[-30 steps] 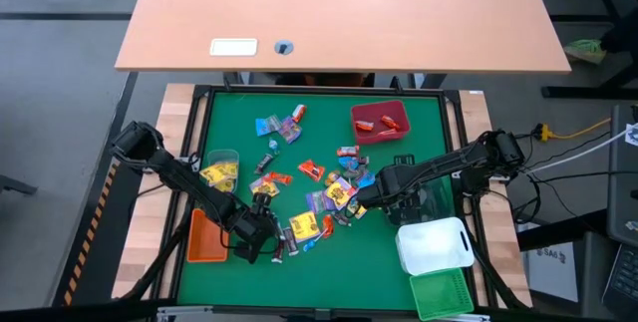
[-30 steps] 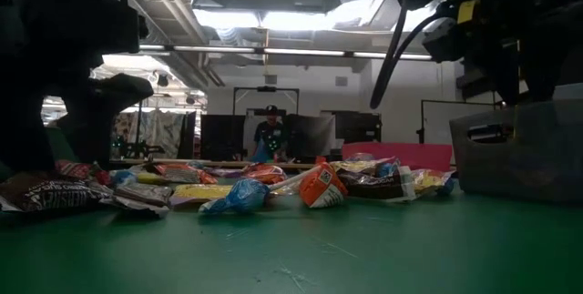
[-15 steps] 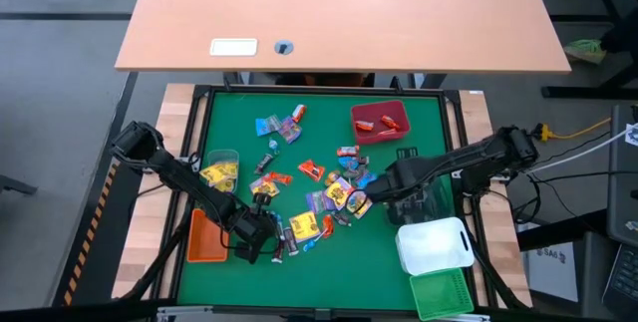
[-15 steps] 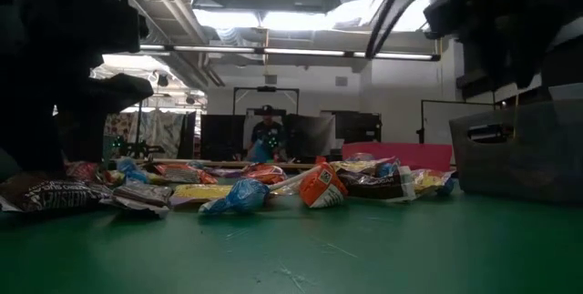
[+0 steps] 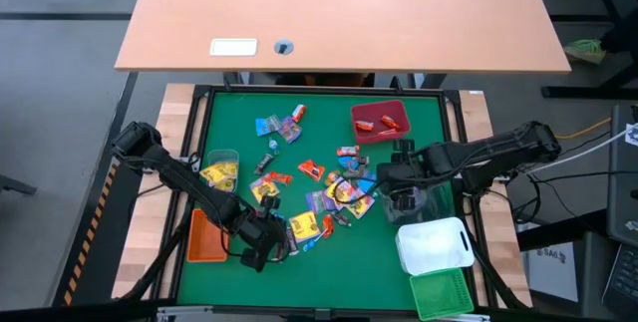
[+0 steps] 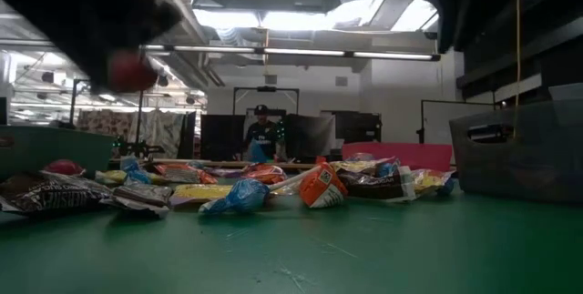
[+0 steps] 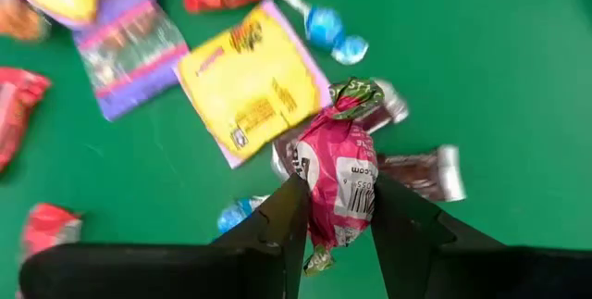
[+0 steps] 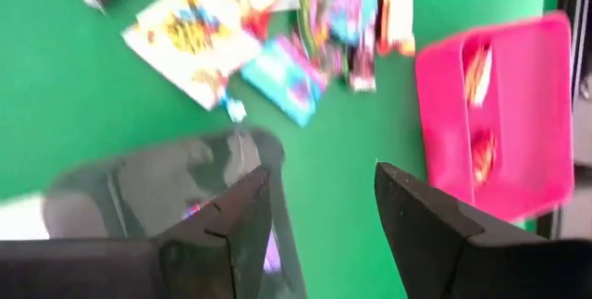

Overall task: Sort candy
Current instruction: Put the pink candy into the orange bin

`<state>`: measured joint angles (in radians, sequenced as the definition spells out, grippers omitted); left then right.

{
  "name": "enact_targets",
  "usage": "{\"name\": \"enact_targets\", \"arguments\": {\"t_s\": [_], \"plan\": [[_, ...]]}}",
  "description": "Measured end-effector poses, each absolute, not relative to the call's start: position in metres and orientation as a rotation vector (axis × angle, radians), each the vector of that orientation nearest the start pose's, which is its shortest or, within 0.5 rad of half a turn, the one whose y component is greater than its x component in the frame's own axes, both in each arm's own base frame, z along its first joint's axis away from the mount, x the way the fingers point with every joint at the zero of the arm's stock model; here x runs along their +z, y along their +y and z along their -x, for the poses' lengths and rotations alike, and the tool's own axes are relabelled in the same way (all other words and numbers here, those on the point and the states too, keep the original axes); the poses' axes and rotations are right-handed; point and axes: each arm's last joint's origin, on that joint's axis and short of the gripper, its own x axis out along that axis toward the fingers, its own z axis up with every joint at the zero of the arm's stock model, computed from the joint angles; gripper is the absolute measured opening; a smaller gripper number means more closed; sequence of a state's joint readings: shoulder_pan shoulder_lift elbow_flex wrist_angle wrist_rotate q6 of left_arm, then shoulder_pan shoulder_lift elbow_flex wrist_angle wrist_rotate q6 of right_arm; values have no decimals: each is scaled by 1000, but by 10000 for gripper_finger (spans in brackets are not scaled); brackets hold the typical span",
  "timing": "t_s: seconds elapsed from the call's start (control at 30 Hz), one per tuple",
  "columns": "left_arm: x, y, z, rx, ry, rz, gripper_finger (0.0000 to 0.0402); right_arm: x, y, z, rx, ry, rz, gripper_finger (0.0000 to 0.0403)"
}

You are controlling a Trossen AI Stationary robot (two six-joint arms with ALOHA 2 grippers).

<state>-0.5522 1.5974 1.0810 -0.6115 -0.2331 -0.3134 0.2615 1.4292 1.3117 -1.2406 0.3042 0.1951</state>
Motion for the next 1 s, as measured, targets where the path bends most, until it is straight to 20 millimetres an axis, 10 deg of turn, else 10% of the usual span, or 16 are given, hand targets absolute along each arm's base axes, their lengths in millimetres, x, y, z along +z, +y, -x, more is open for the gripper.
{"name": "enact_targets", "arguments": {"t_s": [0.37,1.0], "plan": [[271,-160,-258,44,1292,127,94,295,69,-281,48,1003,230,191],[268,-192,-180,560,1574,300,94,253,81,-319,222,867,417,191]]}}
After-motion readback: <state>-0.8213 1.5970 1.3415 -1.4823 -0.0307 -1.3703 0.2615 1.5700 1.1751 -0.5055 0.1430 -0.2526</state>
